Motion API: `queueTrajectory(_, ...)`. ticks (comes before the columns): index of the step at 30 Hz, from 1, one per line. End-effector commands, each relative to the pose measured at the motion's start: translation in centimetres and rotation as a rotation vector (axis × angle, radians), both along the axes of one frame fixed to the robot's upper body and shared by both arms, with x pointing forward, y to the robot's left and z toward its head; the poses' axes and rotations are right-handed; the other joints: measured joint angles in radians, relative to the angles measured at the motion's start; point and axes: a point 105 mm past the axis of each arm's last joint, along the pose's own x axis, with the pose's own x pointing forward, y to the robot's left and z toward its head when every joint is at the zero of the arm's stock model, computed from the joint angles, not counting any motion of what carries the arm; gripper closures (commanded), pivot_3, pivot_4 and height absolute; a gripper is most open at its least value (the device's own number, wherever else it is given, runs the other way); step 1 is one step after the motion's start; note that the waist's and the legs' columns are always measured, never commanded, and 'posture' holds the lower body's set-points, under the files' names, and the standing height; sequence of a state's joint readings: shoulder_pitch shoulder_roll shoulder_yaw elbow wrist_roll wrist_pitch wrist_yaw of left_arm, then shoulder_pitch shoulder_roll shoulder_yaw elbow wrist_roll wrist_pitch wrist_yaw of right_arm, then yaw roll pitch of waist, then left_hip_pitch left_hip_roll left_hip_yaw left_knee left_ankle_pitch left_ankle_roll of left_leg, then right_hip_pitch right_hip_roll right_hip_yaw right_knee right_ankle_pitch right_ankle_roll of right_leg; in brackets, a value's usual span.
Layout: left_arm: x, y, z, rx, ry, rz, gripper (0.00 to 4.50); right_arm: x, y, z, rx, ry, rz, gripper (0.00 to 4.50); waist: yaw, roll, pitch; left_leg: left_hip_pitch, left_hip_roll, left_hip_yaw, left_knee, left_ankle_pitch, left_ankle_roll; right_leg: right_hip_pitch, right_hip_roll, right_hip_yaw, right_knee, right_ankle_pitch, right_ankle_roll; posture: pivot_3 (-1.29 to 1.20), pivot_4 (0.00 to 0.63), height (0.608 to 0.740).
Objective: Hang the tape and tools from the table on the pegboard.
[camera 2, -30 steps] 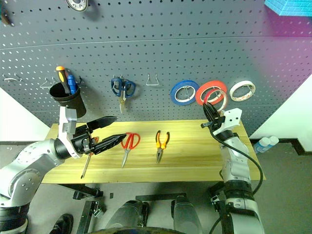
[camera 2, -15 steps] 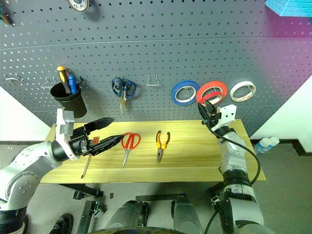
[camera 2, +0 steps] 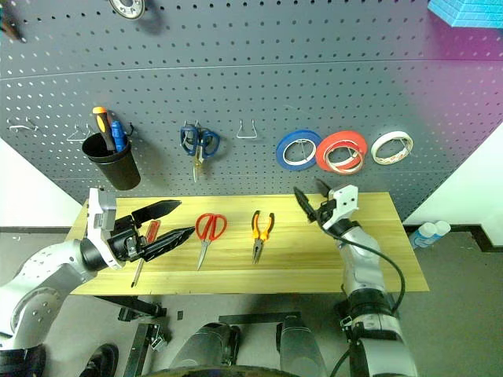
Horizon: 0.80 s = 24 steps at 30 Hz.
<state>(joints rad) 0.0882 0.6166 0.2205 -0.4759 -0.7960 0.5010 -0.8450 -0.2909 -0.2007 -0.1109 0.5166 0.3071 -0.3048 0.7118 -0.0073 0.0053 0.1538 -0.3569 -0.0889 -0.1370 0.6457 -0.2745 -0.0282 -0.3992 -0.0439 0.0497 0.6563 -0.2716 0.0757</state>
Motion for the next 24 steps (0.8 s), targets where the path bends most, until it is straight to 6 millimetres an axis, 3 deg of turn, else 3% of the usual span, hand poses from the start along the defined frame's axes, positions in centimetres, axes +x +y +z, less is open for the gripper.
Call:
queueTrajectory(1, -0.3, 0.2, 1.2, 0.007, -0.07, 0.013, 0.0, -0.2, 2.3, 0.9, 0.001, -0.031, 0.074, 1.3, -0.001, 0.0, 0.0, 0.0, 0.0, 0.0, 0.0, 0.0, 0.0, 0.0, 0.0, 0.0, 0.0, 0.0, 0.0, 0.11, 0.098, 0.74)
queueTrajectory(11, -1.6, 0.9, 1.2, 0.017, -0.067, 0.074, 0.0, -0.1, 5.8, -3.5, -0.219, 0.211, 0.152, 1.3, 0.029, 0.0, 0.0, 0.0, 0.0, 0.0, -0.002, 0.0, 0.0, -0.001, 0.0, 0.0, -0.001, 0.0, -0.001, 0.19, 0.11, 0.74)
queueTrajectory(15, -1.9, 1.1, 1.2, 0.022, -0.071, 0.097, 0.0, -0.3, 7.0, -3.6, -0.243, 0.305, 0.178, 1.3, 0.052, -0.001, 0.0, -0.002, 0.0, -0.001, -0.001, 0.0, 0.0, -0.002, 0.0, 0.0, -0.001, -0.002, -0.004, 0.2, 0.117, 0.74)
queueTrajectory(19, -1.8, 0.8, 1.5, 0.029, -0.086, 0.112, 0.0, -0.1, 6.6, -4.6, -0.323, 0.457, 0.109, 1.3, 0.061, -0.001, 0.0, -0.003, 0.0, -0.001, -0.001, 0.0, 0.0, -0.002, 0.0, 0.0, -0.005, -0.002, -0.004, 0.2, 0.122, 0.74)
queueTrajectory(24, -1.7, 0.3, 2.0, 0.024, -0.094, 0.12, 0.0, 0.0, 6.0, -4.0, -0.334, 0.569, 0.016, 1.3, 0.075, -0.002, 0.0, -0.014, 0.0, -0.001, -0.001, 0.0, 0.0, -0.012, 0.0, -0.001, -0.005, 0.0, -0.001, 0.19, 0.129, 0.74)
